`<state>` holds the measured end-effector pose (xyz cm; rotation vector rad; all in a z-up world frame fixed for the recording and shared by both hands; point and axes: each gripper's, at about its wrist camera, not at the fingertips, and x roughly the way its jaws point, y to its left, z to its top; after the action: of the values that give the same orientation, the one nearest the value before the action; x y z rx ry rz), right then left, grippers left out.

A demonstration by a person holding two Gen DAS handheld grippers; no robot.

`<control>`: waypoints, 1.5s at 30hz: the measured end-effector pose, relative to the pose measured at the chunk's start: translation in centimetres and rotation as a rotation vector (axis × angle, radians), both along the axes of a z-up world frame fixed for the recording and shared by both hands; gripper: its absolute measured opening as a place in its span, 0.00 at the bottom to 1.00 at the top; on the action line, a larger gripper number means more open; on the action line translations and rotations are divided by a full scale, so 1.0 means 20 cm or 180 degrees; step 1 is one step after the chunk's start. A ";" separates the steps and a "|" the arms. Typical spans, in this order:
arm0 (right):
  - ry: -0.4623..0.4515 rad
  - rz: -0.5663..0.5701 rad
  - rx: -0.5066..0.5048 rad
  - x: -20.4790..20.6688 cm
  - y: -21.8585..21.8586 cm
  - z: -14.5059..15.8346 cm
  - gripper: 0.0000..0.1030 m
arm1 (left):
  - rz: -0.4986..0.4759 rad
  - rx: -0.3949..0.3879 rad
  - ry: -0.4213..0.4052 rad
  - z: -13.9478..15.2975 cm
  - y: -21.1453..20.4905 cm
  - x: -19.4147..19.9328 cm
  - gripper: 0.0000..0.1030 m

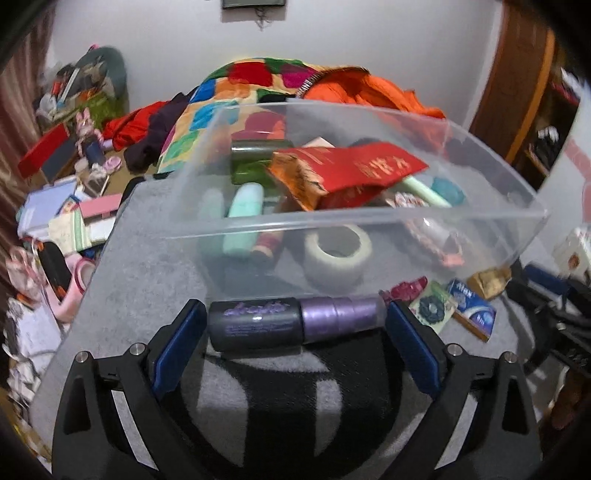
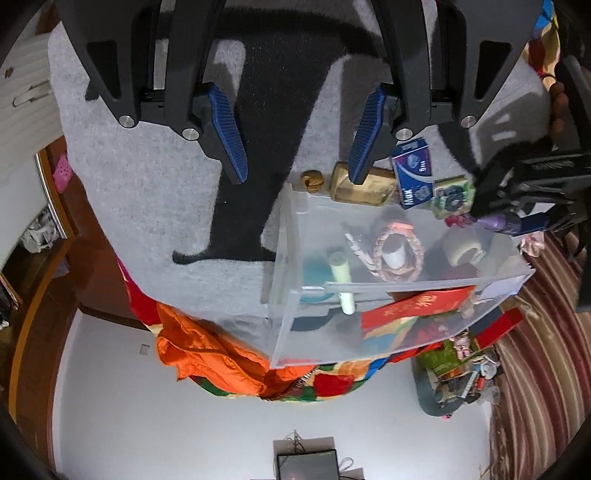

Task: Organize objects
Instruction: 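Grasp the black-purple spray bottle with the left gripper while the right gripper grasps the walnut, then carry the spray bottle and walnut into the clear box and open both grippers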

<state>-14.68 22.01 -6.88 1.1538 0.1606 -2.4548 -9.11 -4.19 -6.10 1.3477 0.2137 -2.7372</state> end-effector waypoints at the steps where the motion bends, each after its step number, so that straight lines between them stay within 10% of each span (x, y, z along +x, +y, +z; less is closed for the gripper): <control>1: -0.0034 0.0013 -0.0032 0.00 0.00 -0.01 0.38 | 0.0013 0.0085 0.0002 0.00 -0.02 0.00 0.89; 9: -0.0072 0.0054 -0.0099 0.00 -0.01 0.00 0.19 | 0.0033 0.0191 0.0083 -0.01 -0.04 0.04 0.89; 31: 0.0103 0.0074 0.0145 -0.02 -0.08 -0.03 0.12 | -0.0088 -0.0046 0.0362 0.06 0.08 0.22 0.89; 45: 0.0385 0.0174 -0.0191 0.09 -0.03 0.22 0.12 | -0.0152 -0.0042 0.0729 0.30 0.12 0.20 0.89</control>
<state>-12.86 21.33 -2.42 0.9640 0.1510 -2.4644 -5.12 -1.83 -0.19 1.0473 0.1795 -2.9247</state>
